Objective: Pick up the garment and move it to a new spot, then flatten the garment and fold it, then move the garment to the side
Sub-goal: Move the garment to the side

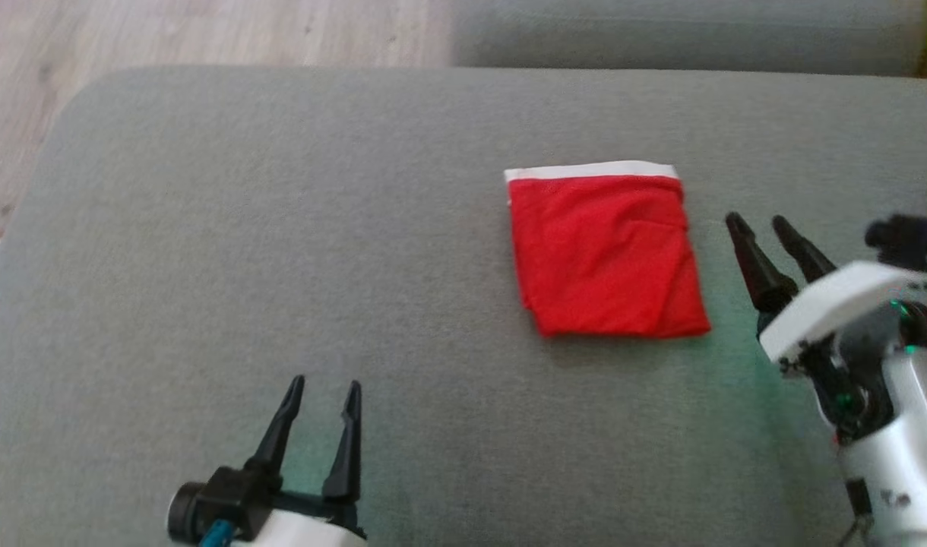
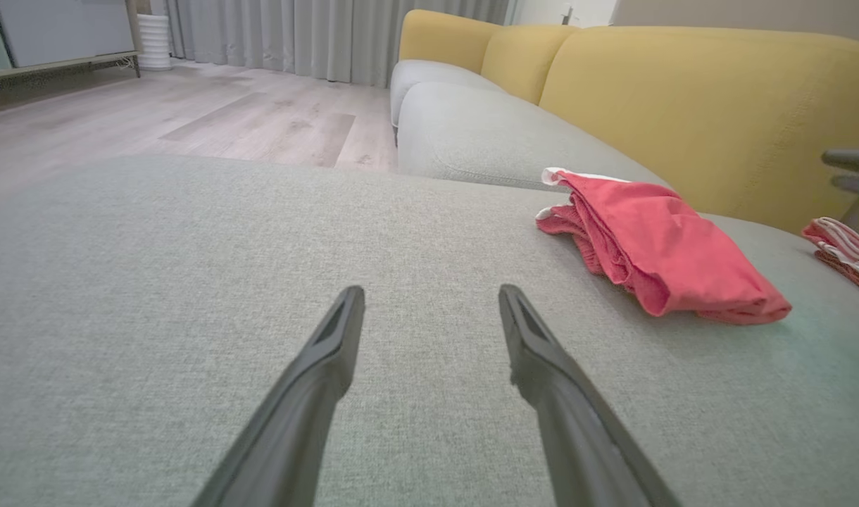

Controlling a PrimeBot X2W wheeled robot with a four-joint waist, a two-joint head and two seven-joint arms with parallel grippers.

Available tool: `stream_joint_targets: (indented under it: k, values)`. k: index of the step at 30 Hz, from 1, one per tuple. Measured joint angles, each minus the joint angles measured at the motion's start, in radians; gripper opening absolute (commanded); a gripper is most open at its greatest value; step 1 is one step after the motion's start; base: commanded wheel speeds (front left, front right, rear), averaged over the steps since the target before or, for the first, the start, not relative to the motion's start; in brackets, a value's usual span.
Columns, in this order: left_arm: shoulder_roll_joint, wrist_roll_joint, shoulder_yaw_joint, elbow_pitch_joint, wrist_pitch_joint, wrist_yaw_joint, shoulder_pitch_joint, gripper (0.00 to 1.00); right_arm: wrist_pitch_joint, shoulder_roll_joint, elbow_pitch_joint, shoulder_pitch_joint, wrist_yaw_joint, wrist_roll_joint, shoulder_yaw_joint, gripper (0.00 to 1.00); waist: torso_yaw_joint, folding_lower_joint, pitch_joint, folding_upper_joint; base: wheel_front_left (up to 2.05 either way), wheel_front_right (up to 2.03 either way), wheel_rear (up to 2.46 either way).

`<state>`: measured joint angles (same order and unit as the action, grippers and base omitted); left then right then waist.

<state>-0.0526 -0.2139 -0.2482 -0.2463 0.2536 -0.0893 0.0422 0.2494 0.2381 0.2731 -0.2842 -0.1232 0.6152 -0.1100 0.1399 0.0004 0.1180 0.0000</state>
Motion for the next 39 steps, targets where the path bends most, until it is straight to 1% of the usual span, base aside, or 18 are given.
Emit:
stream_joint_targets:
  k: [1, 4, 7, 10, 12, 14, 15, 16, 20, 23, 25, 27, 28, 29, 32, 35, 39]
  values:
    - [0.000, -0.007, -0.013, -0.001, 0.000, 0.000, -0.008, 1.00, 0.039, 0.001, 0.030, -0.028, 0.000, 0.023, -0.007, 1.00, 0.012, -0.0001, 0.008, 0.0000, 0.00, 0.00, 0.00]
    - [0.000, -0.026, -0.051, -0.009, 0.000, 0.001, -0.023, 1.00, 0.117, 0.001, 0.133, -0.079, 0.000, 0.046, -0.013, 1.00, 0.052, -0.0001, 0.027, 0.0000, 0.00, 0.00, 0.00]
    - [0.001, -0.038, -0.082, -0.012, 0.000, 0.001, -0.026, 1.00, 0.133, 0.006, 0.243, -0.110, 0.000, 0.021, 0.000, 1.00, 0.097, -0.0002, 0.041, 0.0000, 0.00, 0.00, 0.00]
    - [0.001, -0.040, -0.087, -0.012, 0.000, 0.010, -0.027, 1.00, 0.134, 0.006, 0.342, -0.141, 0.000, -0.029, 0.032, 1.00, 0.136, -0.0002, 0.051, 0.0000, 0.00, 0.00, 0.00]
    - [0.001, -0.040, -0.085, -0.012, 0.000, 0.011, -0.027, 1.00, 0.139, -0.004, 0.391, -0.161, 0.000, -0.028, 0.048, 1.00, 0.155, -0.0003, 0.057, 0.0000, 0.00, 0.00, 0.00]
    - [0.001, -0.040, -0.081, -0.011, 0.000, 0.011, -0.026, 1.00, 0.158, -0.022, 0.420, -0.181, 0.000, -0.003, 0.056, 1.00, 0.164, -0.0003, 0.060, 0.0000, 0.00, 0.00, 0.00]
    - [0.001, -0.040, -0.077, -0.010, 0.000, 0.011, -0.026, 1.00, 0.164, -0.030, 0.428, -0.193, 0.000, 0.010, 0.056, 0.44, 0.162, -0.0004, 0.060, 0.0000, 0.00, 0.00, 0.00]
    - [0.001, -0.040, -0.077, -0.010, 0.000, 0.011, -0.026, 1.00, 0.164, -0.030, 0.428, -0.193, 0.000, 0.010, 0.056, 0.00, 0.162, -0.0004, 0.060, 0.0000, 0.00, 0.00, 0.00]
    - [0.001, -0.040, -0.057, 0.009, 0.000, 0.019, -0.025, 1.00, 0.146, -0.068, 0.416, -0.215, 0.000, 0.059, 0.040, 0.00, 0.121, -0.0004, 0.060, 0.0000, 0.00, 0.00, 0.00]
    - [0.001, -0.040, -0.044, 0.022, 0.000, 0.019, -0.025, 1.00, 0.138, -0.064, 0.369, -0.228, 0.000, 0.063, 0.017, 0.00, 0.057, -0.0004, 0.064, 0.0000, 0.00, 0.00, 0.00]
    - [0.001, -0.035, -0.040, 0.026, 0.000, 0.018, -0.025, 1.00, 0.142, -0.035, 0.336, -0.245, 0.000, 0.063, 0.010, 0.00, 0.004, -0.0003, 0.067, 0.0000, 0.00, 0.00, 0.00]
    - [0.001, -0.031, -0.039, 0.028, 0.000, 0.017, -0.028, 1.00, 0.150, 0.009, 0.305, -0.262, 0.000, 0.063, 0.017, 0.00, -0.052, -0.0004, 0.072, 0.0000, 0.00, 0.00, 0.00]
    - [0.001, -0.030, -0.041, 0.028, 0.000, 0.017, -0.032, 1.00, 0.157, 0.034, 0.292, -0.268, 0.000, 0.063, 0.029, 0.00, -0.079, -0.0004, 0.074, 0.0000, 0.00, 0.00, 0.00]
    - [0.001, -0.022, -0.041, 0.030, 0.000, 0.008, -0.047, 1.00, 0.159, 0.082, 0.283, -0.277, 0.000, 0.062, 0.057, 0.00, -0.134, -0.0004, 0.081, 0.0000, 0.00, 0.00, 0.00]
    - [0.001, -0.021, -0.041, 0.041, 0.000, 0.008, -0.076, 1.00, 0.160, 0.134, 0.279, -0.281, 0.000, 0.041, 0.089, 0.00, -0.207, -0.0003, 0.093, 0.0000, 0.00, 0.00, 0.00]
    - [0.001, -0.015, -0.036, 0.052, 0.000, 0.008, -0.088, 1.00, 0.150, 0.173, 0.280, -0.287, 0.000, 0.008, 0.110, 0.00, -0.262, -0.0004, 0.112, 0.0000, 0.00, 0.00, 0.00]
    - [-0.003, 0.011, -0.025, 0.044, 0.000, 0.000, -0.087, 1.00, 0.106, 0.209, 0.312, -0.324, 0.000, -0.079, 0.123, 0.00, -0.288, -0.0002, 0.150, 0.0000, 0.00, 0.00, 0.00]
